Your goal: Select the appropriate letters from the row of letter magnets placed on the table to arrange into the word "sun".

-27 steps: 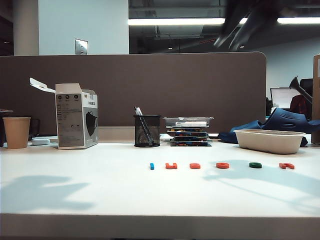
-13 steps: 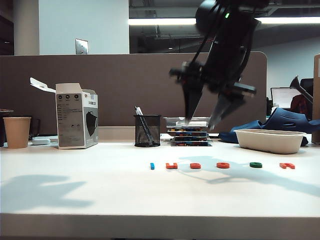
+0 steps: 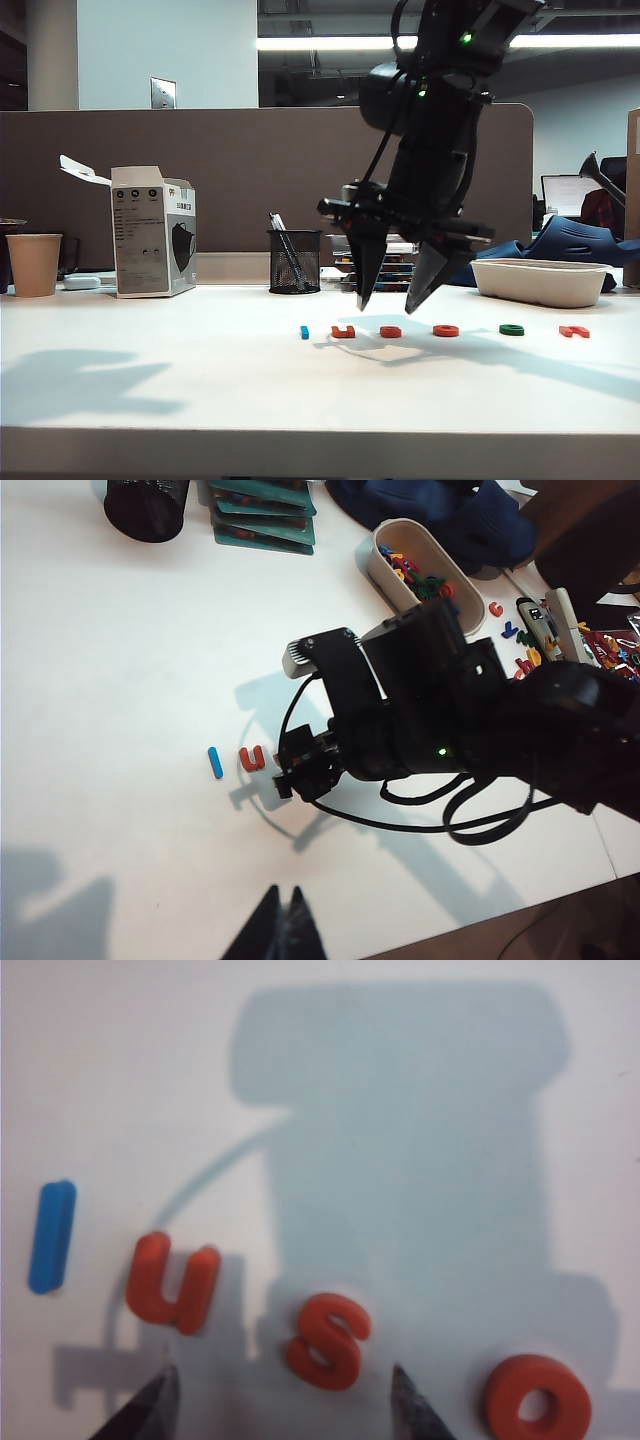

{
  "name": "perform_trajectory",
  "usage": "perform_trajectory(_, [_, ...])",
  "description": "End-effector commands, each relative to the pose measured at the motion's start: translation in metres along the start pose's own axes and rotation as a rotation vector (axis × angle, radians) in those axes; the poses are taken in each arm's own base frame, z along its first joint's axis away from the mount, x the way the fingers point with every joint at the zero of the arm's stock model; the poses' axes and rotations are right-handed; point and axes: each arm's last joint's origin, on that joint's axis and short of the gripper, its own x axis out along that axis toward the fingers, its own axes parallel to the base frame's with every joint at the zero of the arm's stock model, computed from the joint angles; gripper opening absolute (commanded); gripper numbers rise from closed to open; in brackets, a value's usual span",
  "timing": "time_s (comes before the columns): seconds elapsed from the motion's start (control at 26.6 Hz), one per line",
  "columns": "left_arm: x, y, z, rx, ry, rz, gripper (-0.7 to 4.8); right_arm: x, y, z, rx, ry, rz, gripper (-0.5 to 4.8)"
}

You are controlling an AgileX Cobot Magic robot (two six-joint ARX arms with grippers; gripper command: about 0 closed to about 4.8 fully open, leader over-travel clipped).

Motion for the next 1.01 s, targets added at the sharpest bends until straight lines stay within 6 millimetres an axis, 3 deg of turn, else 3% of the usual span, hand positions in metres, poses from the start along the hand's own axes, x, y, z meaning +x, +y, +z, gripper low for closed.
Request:
perform_trajectory(0.04, [-0.002,0.000,0.001,0.000,-0.013,-0.008,-0.04,0.003,0.001,0.001,-0.003,-0.007,-0.028,2.65])
perform_trajectory(0.86, [-0.002,0.001,0.000,0.005,0.005,0.005,-0.04,0.017,-0.001,-0.002,0.000,0.023,-0.053,2.60])
perform_trajectory(1.01, [-0.002,0.001,0.000,0.005,0.005,0.005,-0.04,0.022,-0.001,-0.003,0.002,0.037,-0.049,2.05])
